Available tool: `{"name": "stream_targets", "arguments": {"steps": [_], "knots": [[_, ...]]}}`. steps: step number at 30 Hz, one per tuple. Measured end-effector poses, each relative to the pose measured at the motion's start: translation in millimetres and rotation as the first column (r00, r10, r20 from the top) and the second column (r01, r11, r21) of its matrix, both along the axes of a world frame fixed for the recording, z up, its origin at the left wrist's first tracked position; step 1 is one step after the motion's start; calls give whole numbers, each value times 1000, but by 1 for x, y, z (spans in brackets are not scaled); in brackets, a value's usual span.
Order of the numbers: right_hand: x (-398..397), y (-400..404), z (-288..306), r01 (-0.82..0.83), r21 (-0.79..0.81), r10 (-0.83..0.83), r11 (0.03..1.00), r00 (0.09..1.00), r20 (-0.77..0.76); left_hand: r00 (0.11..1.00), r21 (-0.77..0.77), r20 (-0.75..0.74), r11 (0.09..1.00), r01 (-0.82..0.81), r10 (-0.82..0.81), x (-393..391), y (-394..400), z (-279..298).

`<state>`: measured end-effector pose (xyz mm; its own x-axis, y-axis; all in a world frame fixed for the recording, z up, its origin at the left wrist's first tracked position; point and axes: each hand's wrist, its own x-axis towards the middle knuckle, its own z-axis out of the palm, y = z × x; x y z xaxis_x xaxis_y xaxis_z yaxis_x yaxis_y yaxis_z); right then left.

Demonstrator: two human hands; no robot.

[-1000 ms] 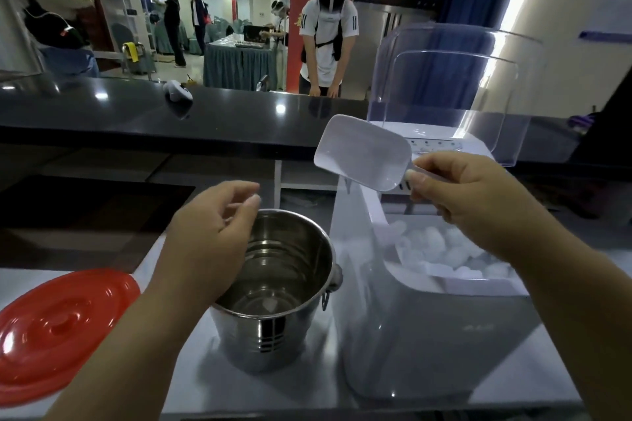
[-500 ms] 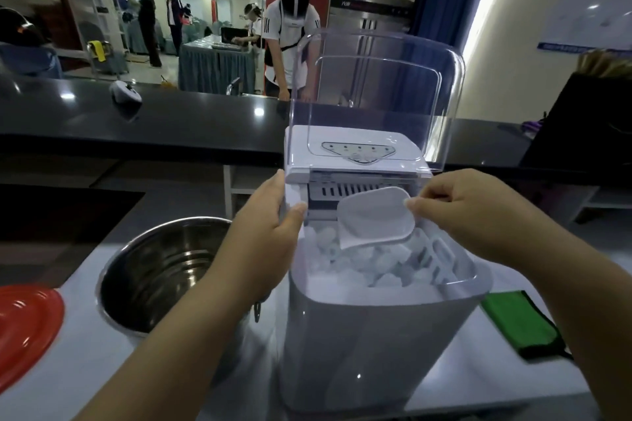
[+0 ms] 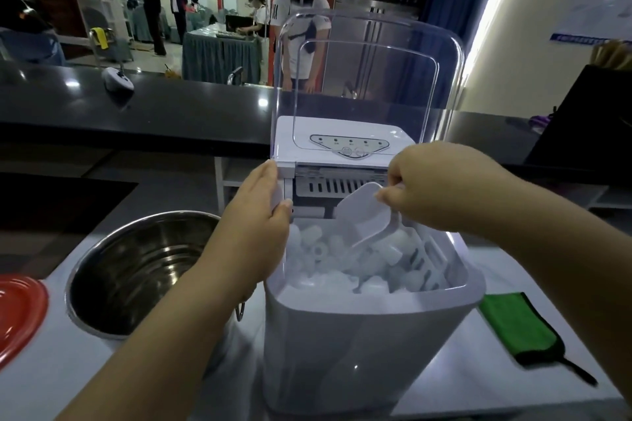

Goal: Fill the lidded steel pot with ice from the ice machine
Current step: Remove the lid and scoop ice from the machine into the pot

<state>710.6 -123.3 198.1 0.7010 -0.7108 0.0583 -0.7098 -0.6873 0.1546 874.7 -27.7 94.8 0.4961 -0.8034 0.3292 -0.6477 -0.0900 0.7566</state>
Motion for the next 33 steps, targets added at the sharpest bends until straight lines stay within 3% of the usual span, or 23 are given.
{"name": "stream_targets", "arguments": {"steps": [4, 8, 16, 20, 26, 33], "knots": [[13, -1, 5, -81, -11, 80, 997, 995, -59, 1000, 13, -14, 1000, -2, 2, 0, -1, 0], [26, 1, -20, -210, -38, 197, 977, 955, -223, 998, 16, -55, 1000, 8, -7, 0, 1, -1], [27, -11, -27, -176, 135, 199, 975, 963, -181, 993, -6, -115, 1000, 27, -28, -1, 3, -1], [27, -24, -23, -19, 372, 62, 928, 993, -104, 991, -7, -126, 999, 36, -37, -1, 3, -2], [24, -31, -35, 147, 643, -186, 752, 983, -7, 988, -17, -145, 998, 59, -60, 1, 4, -3], [7, -30, -40, 171, 770, -331, 615, 942, 55, 987, -24, -147, 997, 69, -72, 2, 4, -4]]}}
